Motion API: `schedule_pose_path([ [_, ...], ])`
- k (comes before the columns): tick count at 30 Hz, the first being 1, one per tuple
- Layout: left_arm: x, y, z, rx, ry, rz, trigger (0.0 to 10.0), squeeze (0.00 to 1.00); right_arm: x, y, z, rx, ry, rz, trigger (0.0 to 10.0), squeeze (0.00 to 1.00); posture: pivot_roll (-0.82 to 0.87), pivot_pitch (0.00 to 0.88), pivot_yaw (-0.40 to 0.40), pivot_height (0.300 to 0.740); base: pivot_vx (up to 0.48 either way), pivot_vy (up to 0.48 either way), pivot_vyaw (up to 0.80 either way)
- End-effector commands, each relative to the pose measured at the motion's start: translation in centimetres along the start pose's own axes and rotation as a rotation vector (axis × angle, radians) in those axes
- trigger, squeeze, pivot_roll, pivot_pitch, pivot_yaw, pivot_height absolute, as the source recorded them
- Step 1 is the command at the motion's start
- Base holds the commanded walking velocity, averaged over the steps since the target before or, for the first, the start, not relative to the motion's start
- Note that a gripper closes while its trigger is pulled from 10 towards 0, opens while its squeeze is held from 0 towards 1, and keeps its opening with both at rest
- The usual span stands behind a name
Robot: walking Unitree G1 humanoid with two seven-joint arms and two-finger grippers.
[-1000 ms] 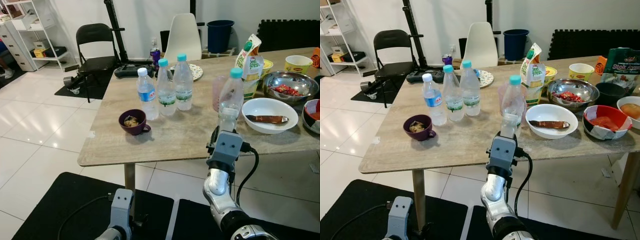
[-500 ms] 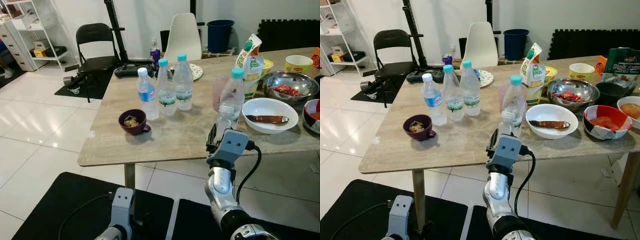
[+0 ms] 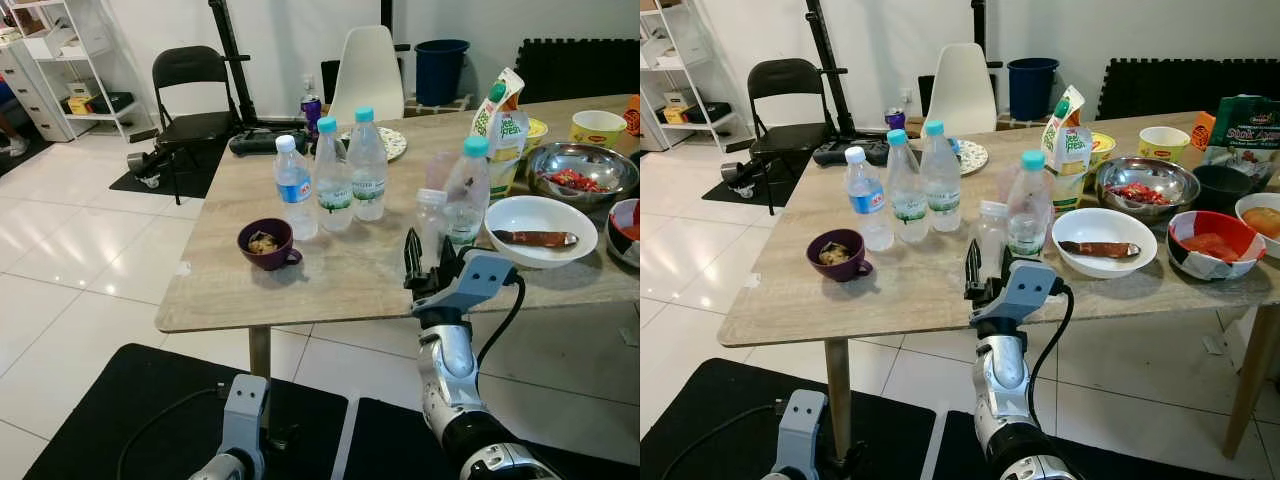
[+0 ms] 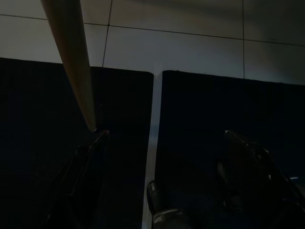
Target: Restocking fridge
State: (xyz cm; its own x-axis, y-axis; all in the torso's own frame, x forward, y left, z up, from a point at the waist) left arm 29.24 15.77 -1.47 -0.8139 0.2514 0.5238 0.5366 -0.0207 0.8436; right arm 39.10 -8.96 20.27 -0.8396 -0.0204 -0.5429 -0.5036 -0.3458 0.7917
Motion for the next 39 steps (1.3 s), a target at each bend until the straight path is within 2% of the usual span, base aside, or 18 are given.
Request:
schedule_pose_path([
  [1,0.2,-0.9,0.7,-0.018,0.016,0.032,10.0,0.0,0.1,-0.2,5.0,-0.173,0.042,-0.028,10.0,0.0,0.04,0.181,0.089,0.74,0.0,0.0,0.0],
  [9,0.3,-0.7,0.8,-0.02,0.018,0.028,10.0,0.0,-0.1,0.1,5.2,-0.228,0.056,-0.051,10.0,0.01,0.05,0.182,0.087,0.74,0.0,0.0,0.0],
  [10,0.4,-0.7,0.8,-0.022,0.018,0.028,10.0,0.0,-0.3,0.5,5.6,-0.261,0.065,-0.069,10.0,0.19,0.05,0.183,0.089,0.74,0.0,0.0,0.0],
  [11,0.4,-0.7,0.8,-0.022,0.018,0.028,10.0,0.0,-0.3,0.5,5.6,-0.261,0.065,-0.069,10.0,0.19,0.05,0.183,0.089,0.74,0.0,0.0,0.0],
  [12,0.4,-0.8,0.8,-0.022,0.018,0.029,10.0,0.0,-0.5,0.7,5.7,-0.277,0.067,-0.075,10.0,0.53,0.05,0.184,0.089,0.74,0.0,0.0,0.0],
  [13,0.4,-0.8,0.8,-0.022,0.018,0.029,10.0,0.0,-0.7,0.8,5.8,-0.289,0.069,-0.079,10.0,0.66,0.05,0.184,0.089,0.74,0.0,0.0,0.0],
  [14,0.4,-0.8,0.8,-0.022,0.018,0.029,10.0,0.0,-0.7,0.8,5.8,-0.289,0.069,-0.079,10.0,0.66,0.05,0.184,0.089,0.74,0.0,0.0,0.0],
  [15,0.3,-0.8,0.8,-0.022,0.018,0.029,10.0,0.0,-1.1,1.2,6.2,-0.322,0.085,-0.089,10.0,1.0,0.05,0.184,0.088,0.74,0.0,0.0,0.0],
  [20,0.2,-0.7,0.8,-0.021,0.018,0.027,10.0,0.0,-1.5,1.4,6.0,-0.266,0.033,-0.101,10.0,1.0,0.05,0.183,0.086,0.74,0.0,0.0,0.0],
  [21,0.2,-0.7,0.8,-0.021,0.019,0.027,10.0,0.0,-1.6,1.5,5.9,-0.251,0.02,-0.103,10.0,0.84,0.05,0.182,0.084,0.74,0.0,0.0,0.0],
  [22,0.2,-0.7,0.8,-0.021,0.02,0.026,10.0,0.0,-1.7,1.4,5.6,-0.232,0.001,-0.101,10.0,0.35,0.05,0.182,0.083,0.74,0.0,0.0,0.0],
  [23,0.2,-0.7,0.8,-0.021,0.021,0.027,10.0,0.0,-1.7,1.3,5.5,-0.233,-0.003,-0.095,10.0,0.24,0.05,0.181,0.083,0.74,0.0,0.0,0.0],
  [25,0.2,-0.7,0.8,-0.021,0.022,0.027,10.0,0.0,-1.6,1.2,5.4,-0.234,-0.004,-0.091,10.0,0.24,0.05,0.181,0.083,0.74,0.0,0.0,0.0],
  [26,0.2,-0.7,0.8,-0.02,0.022,0.027,10.0,0.0,-1.6,1.2,5.3,-0.231,-0.006,-0.089,10.0,0.08,0.05,0.182,0.083,0.74,0.0,0.0,0.0],
  [27,0.2,-0.7,0.8,-0.02,0.022,0.027,10.0,0.0,-1.6,1.2,5.3,-0.23,-0.005,-0.088,10.0,0.0,0.05,0.183,0.083,0.74,0.0,0.0,0.0],
  [35,0.2,-0.7,0.7,-0.02,0.019,0.026,10.0,0.0,-1.5,1.1,4.5,-0.217,-0.022,-0.091,10.0,0.0,0.04,0.18,0.086,0.74,0.0,0.0,0.0],
  [39,0.1,-0.5,0.8,-0.019,0.023,0.021,10.0,0.0,-2.7,2.2,2.6,-0.203,-0.117,-0.113,10.0,0.0,0.04,0.176,0.081,0.74,0.0,0.0,0.0],
])
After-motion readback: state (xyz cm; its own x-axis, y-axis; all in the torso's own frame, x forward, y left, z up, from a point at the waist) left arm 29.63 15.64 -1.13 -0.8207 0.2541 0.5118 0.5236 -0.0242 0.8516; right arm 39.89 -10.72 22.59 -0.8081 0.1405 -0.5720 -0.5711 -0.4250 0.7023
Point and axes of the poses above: a point about 5 cm out from each wrist's last joint towards the gripper, its own x axis pointing back from the gripper into the wrist, its own y axis along the axis of the wrist's last joint, z = x × y, the point moved 4 cm from there along -x, pointing out of the wrist towards the gripper
